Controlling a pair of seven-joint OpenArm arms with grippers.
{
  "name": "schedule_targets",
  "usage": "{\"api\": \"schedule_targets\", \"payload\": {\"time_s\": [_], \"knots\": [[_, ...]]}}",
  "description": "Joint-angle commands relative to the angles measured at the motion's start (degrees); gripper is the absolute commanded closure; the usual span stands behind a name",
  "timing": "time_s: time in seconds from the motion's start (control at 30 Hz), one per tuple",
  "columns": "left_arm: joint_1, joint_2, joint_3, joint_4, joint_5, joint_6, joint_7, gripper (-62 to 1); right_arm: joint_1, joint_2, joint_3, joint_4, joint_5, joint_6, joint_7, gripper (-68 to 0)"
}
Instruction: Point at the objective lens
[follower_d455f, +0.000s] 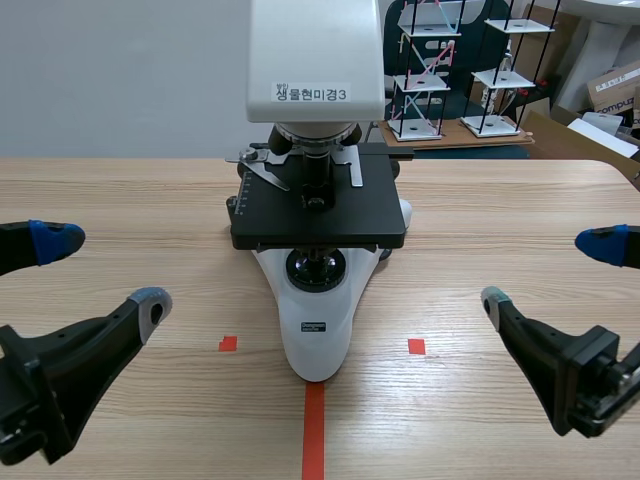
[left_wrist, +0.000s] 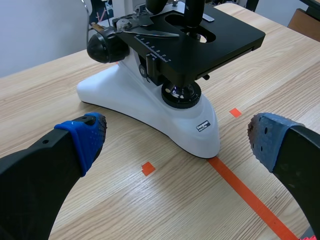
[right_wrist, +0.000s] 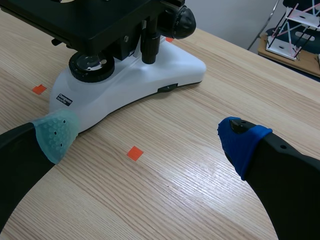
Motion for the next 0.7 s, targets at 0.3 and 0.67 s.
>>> {"api": "schedule_targets", "payload": {"time_s": [0.3,0.67], "knots": [[0.11,0.0,-0.07,0.72,-0.55,0.09,-0.81,-59.4,0.04,0.11,0.52,0.79,0.46,-0.2,-3.26,-61.3],[0.09,-0.02,-0.07,0.72,-0.57,0.09,-1.03,-59.4,0.04,0.11,0.52,0.79,0.46,-0.2,-3.28,-61.3]]}}
